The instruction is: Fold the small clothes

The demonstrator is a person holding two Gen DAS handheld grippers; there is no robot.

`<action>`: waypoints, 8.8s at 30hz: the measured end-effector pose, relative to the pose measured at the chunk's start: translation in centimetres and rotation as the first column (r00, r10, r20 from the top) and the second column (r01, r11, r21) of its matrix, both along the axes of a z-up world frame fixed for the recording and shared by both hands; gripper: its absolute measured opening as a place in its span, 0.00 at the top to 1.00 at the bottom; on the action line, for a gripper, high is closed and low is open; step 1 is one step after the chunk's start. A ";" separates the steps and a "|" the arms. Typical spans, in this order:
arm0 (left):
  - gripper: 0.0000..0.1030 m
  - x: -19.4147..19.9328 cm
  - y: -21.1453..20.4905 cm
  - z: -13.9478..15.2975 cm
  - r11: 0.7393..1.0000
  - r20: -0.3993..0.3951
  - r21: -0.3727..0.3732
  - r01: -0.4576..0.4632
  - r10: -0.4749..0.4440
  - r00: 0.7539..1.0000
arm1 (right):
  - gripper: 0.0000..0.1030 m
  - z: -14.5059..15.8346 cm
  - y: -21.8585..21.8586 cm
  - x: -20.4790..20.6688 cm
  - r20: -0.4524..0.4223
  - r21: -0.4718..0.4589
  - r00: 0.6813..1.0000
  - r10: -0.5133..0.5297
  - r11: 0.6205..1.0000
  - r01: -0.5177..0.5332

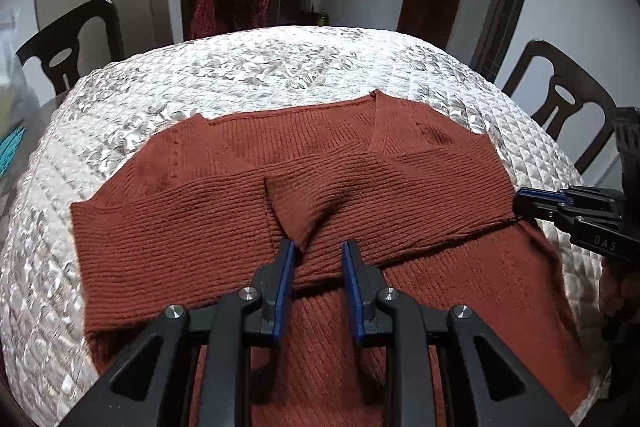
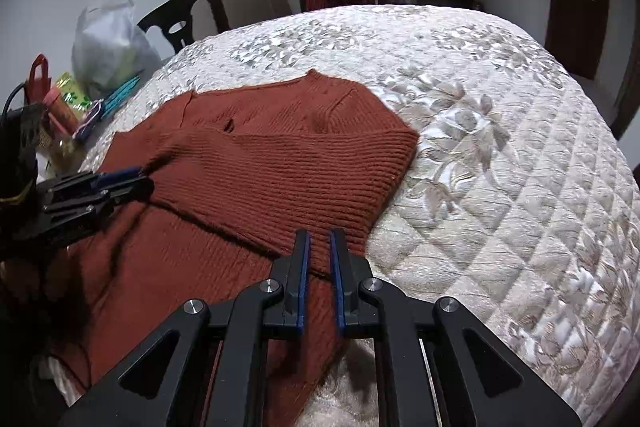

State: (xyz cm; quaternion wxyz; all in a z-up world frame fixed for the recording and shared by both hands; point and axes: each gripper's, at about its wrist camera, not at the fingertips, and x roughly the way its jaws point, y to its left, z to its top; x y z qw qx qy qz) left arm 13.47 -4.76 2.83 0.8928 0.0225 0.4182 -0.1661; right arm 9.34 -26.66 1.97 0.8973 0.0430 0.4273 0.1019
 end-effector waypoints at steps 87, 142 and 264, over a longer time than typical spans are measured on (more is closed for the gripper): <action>0.84 -19.4 9.8 -2.8 0.915 -0.051 -0.244 -0.320 0.318 0.947 | 0.92 -3.4 0.9 -15.3 -0.056 0.400 0.994 0.094 0.914 -0.064; 0.90 0.0 12.4 2.5 0.895 -0.045 -0.326 -0.303 0.306 0.951 | 0.93 2.4 -3.2 2.2 0.049 0.506 0.999 0.002 0.862 -0.027; 0.62 -5.9 6.1 0.0 0.935 0.059 0.038 -0.353 0.351 0.935 | 0.78 0.2 4.1 -2.5 0.073 -0.016 0.995 0.072 0.997 -0.071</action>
